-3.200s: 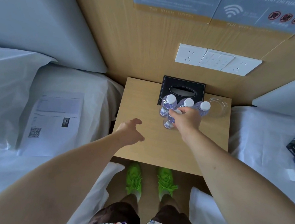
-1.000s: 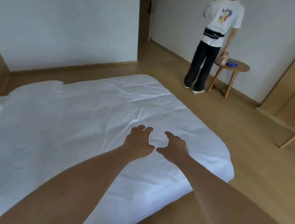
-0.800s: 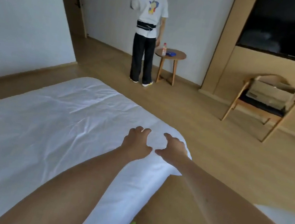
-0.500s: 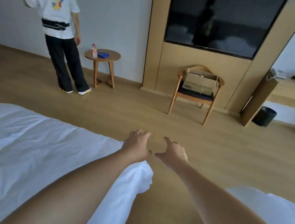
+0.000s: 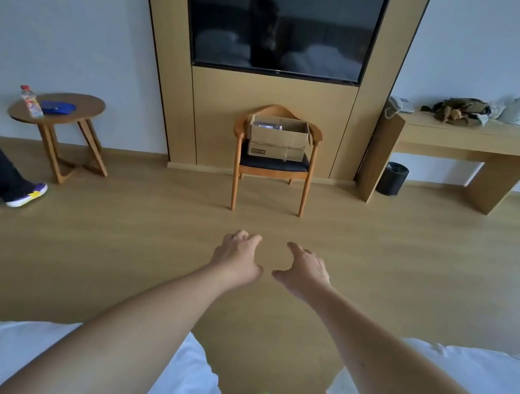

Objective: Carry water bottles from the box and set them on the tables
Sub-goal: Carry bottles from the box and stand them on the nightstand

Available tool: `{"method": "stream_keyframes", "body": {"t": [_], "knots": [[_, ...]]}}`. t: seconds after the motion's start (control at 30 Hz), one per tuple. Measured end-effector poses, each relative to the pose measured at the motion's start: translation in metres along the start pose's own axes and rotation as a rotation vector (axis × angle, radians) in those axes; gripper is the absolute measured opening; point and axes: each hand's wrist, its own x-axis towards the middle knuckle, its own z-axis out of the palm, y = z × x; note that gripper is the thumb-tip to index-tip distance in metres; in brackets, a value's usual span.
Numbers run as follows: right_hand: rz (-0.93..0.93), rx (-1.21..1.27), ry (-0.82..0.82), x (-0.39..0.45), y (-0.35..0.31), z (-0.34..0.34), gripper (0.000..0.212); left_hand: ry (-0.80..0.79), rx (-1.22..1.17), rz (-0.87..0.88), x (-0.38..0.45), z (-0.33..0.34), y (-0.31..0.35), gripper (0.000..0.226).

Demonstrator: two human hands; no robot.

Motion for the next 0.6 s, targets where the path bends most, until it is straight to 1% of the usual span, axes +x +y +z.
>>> {"method": "stream_keyframes", "body": {"t": [0.17,0.4,0.6], "knots": [[-0.012,0.013,-0.039,0.126,0.002,-0.029,0.085,-0.018,0.045,-0.036,0.123,-0.008,0.010,0.068],[-0.066,0.059,0.005,0.285,-0.018,-0.092,0.083,-0.015,0.043,-0.080,0.282,-0.047,0.018,0.068],[-0.024,0.068,-0.011,0.410,-0.020,-0.101,0.081,-0.045,0.055,-0.042,0.413,-0.056,0.012,0.063]]}}
